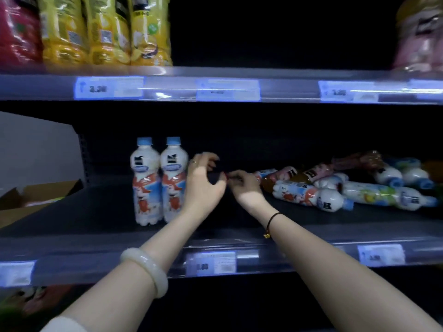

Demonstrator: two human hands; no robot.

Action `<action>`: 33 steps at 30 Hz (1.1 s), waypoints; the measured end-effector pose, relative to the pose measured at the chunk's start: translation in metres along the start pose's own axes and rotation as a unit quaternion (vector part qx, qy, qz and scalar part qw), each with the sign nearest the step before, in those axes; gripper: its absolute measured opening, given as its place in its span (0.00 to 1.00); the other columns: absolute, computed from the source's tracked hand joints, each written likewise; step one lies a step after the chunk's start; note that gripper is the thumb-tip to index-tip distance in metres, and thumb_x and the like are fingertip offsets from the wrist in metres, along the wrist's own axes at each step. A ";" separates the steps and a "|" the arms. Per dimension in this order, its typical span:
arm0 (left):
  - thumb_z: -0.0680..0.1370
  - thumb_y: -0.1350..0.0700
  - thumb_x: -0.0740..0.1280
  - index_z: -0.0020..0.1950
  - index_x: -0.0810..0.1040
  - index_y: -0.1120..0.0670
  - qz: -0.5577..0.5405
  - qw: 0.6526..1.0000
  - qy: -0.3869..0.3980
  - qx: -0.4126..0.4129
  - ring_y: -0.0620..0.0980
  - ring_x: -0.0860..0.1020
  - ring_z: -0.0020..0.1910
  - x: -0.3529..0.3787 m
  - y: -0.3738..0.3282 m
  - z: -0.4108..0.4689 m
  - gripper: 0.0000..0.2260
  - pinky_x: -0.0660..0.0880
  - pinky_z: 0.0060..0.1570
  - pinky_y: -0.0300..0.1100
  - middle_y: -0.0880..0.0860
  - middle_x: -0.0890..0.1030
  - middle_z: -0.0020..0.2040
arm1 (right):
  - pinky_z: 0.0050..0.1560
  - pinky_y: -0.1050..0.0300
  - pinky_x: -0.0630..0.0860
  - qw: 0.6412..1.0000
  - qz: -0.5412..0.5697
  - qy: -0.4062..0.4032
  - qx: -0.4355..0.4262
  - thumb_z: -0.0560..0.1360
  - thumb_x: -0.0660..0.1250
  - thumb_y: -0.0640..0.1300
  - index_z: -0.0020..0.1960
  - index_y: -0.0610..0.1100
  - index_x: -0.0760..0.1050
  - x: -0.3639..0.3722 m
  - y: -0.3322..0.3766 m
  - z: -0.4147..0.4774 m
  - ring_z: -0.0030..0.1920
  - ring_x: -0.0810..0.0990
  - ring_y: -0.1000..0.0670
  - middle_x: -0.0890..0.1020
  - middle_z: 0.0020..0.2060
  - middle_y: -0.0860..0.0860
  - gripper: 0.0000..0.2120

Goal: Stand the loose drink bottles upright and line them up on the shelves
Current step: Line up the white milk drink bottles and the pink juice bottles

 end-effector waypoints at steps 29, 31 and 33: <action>0.74 0.59 0.71 0.42 0.74 0.47 -0.154 0.928 0.219 -0.258 0.41 0.77 0.38 0.275 -0.052 0.005 0.09 0.72 0.32 0.30 0.46 0.79 0.40 | 0.63 0.50 0.67 0.744 -0.634 0.155 0.141 0.76 0.64 0.46 0.70 0.37 0.63 -0.312 -0.132 0.047 0.66 0.69 0.40 0.69 0.67 0.41 0.26; 0.73 0.56 0.72 0.46 0.76 0.48 -0.174 0.918 0.213 -0.285 0.44 0.79 0.42 0.276 -0.047 0.000 0.07 0.75 0.39 0.37 0.48 0.81 0.44 | 0.68 0.47 0.62 0.720 -0.677 0.077 0.133 0.76 0.64 0.46 0.74 0.36 0.55 -0.311 -0.140 0.048 0.69 0.65 0.39 0.65 0.70 0.40 0.32; 0.72 0.54 0.73 0.54 0.77 0.50 -0.185 0.909 0.219 -0.302 0.48 0.81 0.48 0.276 -0.042 -0.004 0.12 0.78 0.48 0.45 0.50 0.83 0.49 | 0.67 0.48 0.62 0.712 -0.694 0.035 0.099 0.76 0.64 0.45 0.73 0.38 0.59 -0.310 -0.142 0.052 0.68 0.66 0.40 0.67 0.68 0.41 0.29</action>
Point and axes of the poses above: each hand's wrist, its own z-axis towards the middle knuckle, its own x-axis out of the palm, y = z × x, the point moved 5 cm from there along z, towards the middle knuckle
